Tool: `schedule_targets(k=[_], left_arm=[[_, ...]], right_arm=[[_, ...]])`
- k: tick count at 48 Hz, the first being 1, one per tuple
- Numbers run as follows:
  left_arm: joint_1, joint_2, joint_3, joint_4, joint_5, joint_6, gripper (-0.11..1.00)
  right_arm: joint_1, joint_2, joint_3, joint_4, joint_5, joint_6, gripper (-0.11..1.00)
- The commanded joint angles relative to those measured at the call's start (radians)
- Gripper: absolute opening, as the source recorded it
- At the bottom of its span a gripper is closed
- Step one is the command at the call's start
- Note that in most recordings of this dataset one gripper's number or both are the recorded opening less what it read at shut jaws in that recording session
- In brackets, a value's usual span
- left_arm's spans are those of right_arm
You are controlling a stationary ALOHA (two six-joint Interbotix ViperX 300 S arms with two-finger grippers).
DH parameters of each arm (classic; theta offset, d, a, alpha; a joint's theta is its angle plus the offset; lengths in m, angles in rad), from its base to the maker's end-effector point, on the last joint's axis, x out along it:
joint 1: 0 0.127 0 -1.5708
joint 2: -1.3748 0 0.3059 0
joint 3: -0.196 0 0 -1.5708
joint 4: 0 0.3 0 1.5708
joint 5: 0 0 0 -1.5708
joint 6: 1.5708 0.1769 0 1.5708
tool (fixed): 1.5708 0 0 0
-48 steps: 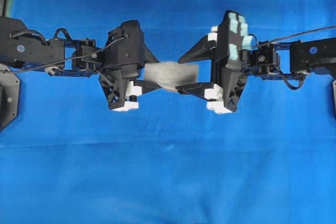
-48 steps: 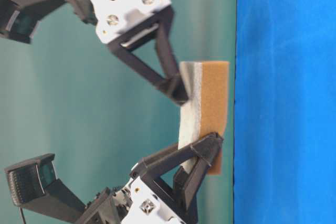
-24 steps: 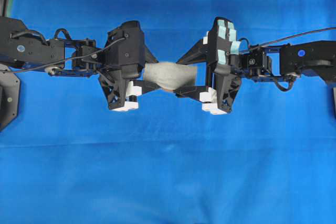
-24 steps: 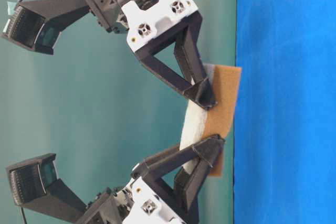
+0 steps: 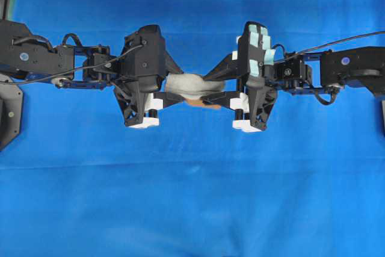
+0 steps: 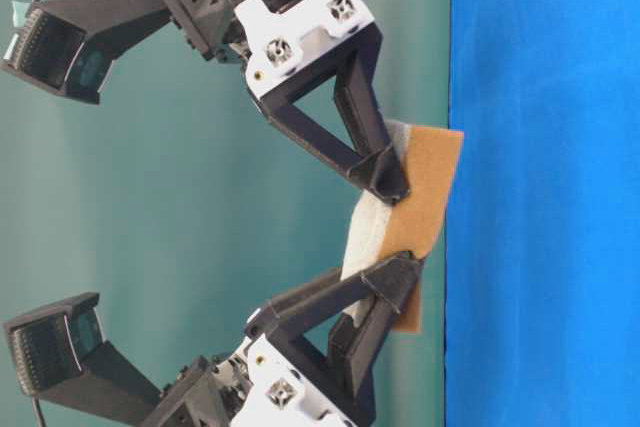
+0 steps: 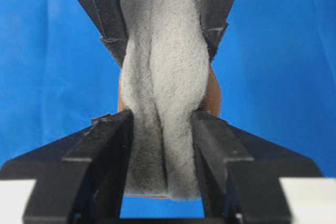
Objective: Hand over the sponge with the left arm and wipe it with the right arm.
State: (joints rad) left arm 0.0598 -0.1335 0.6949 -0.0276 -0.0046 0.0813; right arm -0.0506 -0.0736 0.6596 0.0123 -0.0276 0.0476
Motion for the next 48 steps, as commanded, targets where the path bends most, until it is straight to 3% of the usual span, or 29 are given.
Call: schedule_targets(k=[1, 4, 10, 13, 37, 48], left_arm=[[-0.002, -0.014, -0.015, -0.002, -0.026, -0.003, 0.41], [-0.002, -0.014, -0.014, -0.002, -0.028, -0.011, 0.46], [-0.003, -0.028, 0.000, -0.002, -0.028, -0.008, 0.81], [-0.003, -0.046, 0.014, -0.002, -0.028, -0.003, 0.91], [-0.006, -0.314, 0.219, -0.002, -0.075, -0.011, 0.90], [-0.006, -0.347, 0.244, -0.002, -0.103, -0.012, 0.90]], right_arm=[[0.005, -0.014, -0.017, -0.003, 0.002, -0.002, 0.42], [0.005, -0.015, -0.017, -0.003, 0.002, 0.000, 0.39], [0.005, -0.029, -0.011, -0.003, 0.006, 0.000, 0.36], [0.008, -0.046, -0.002, -0.003, 0.015, 0.003, 0.34], [0.031, -0.143, 0.084, -0.002, 0.025, 0.014, 0.29], [0.025, -0.121, 0.063, -0.002, 0.029, 0.011, 0.29]])
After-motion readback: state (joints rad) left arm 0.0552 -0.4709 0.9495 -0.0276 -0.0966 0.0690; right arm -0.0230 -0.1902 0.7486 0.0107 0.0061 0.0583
